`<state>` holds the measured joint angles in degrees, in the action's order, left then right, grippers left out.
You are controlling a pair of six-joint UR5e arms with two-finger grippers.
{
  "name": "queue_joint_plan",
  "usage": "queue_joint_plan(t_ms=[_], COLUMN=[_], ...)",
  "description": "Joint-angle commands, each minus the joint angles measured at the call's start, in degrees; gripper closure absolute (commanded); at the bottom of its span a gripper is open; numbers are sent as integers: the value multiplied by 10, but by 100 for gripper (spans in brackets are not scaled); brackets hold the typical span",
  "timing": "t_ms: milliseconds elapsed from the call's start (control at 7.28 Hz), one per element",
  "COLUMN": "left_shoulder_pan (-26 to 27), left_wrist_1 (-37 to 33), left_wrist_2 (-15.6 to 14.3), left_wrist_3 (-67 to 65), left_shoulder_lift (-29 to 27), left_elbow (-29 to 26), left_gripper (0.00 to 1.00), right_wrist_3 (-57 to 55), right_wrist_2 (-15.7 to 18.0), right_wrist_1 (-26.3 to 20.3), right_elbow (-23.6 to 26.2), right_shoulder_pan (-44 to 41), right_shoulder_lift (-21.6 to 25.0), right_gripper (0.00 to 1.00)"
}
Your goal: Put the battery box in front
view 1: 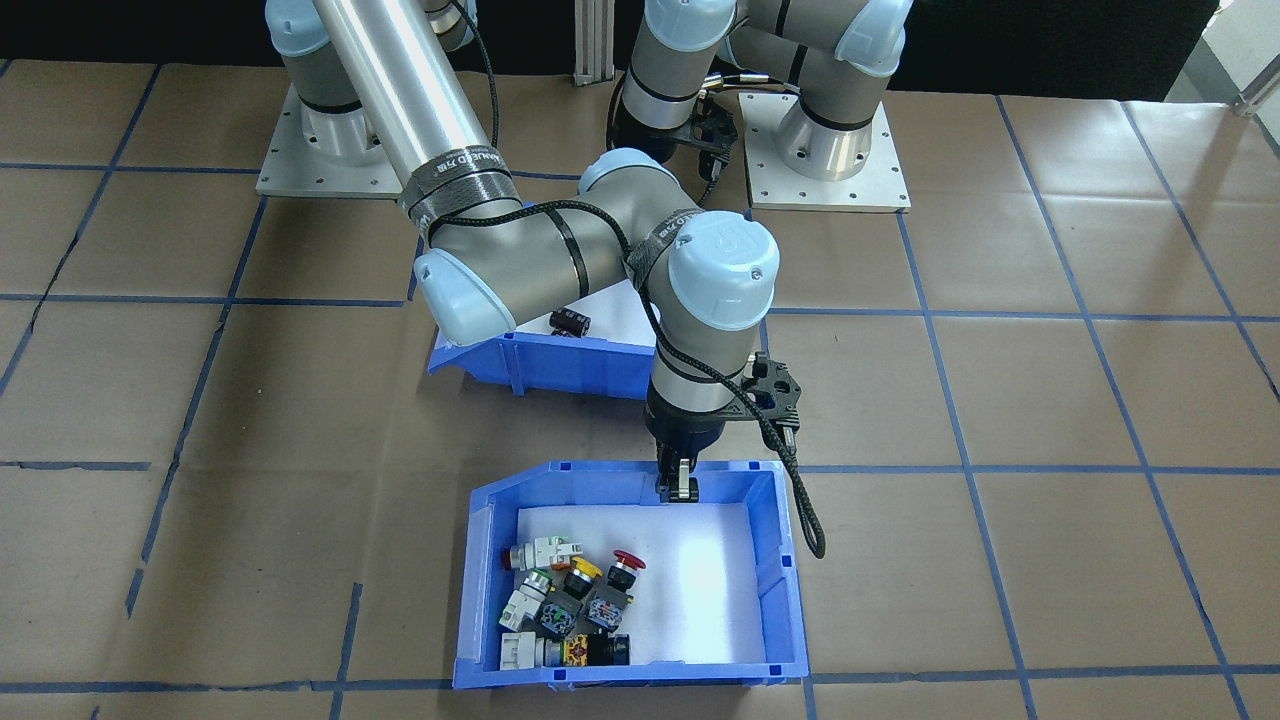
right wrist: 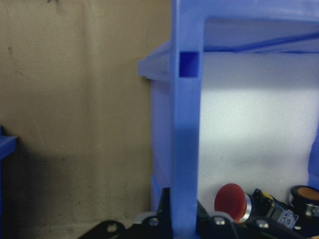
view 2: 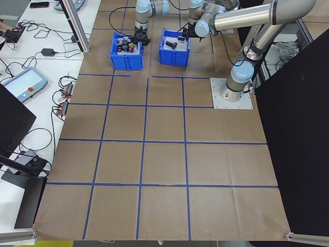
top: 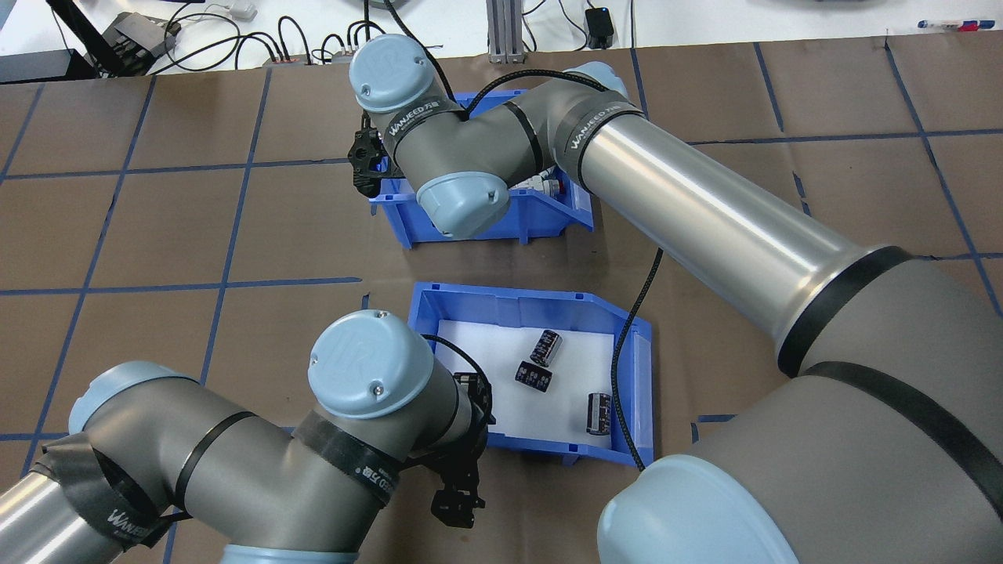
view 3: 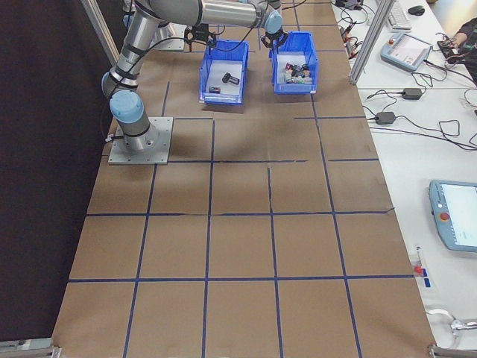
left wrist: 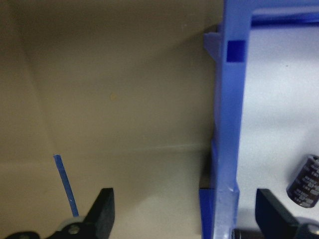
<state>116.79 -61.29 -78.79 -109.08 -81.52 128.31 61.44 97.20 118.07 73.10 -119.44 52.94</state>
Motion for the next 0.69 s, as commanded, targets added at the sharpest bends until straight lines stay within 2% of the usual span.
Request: queue_joint_plan(t_ms=[0, 137, 275, 550], left_shoulder_pan=[1, 2, 4, 11], left_wrist_1=[35, 36, 36, 117], left_wrist_2=[-1, -1, -1, -1], left_wrist_3=[-5, -13, -12, -15], left_shoulder_lift=[-14, -15, -24, -52], left_elbow=[3, 4, 14, 47], left_gripper=[1, 1, 1, 4], right_wrist_3=[1, 4, 7, 29], right_wrist_2=[11, 29, 32, 32], right_wrist_1=[1, 1, -2, -34], right_elbow=[-5, -3, 6, 7], right_shoulder_pan=[5, 10, 23, 78], right_shoulder_lift=[3, 13, 33, 59], right_gripper=[100, 100, 100, 100])
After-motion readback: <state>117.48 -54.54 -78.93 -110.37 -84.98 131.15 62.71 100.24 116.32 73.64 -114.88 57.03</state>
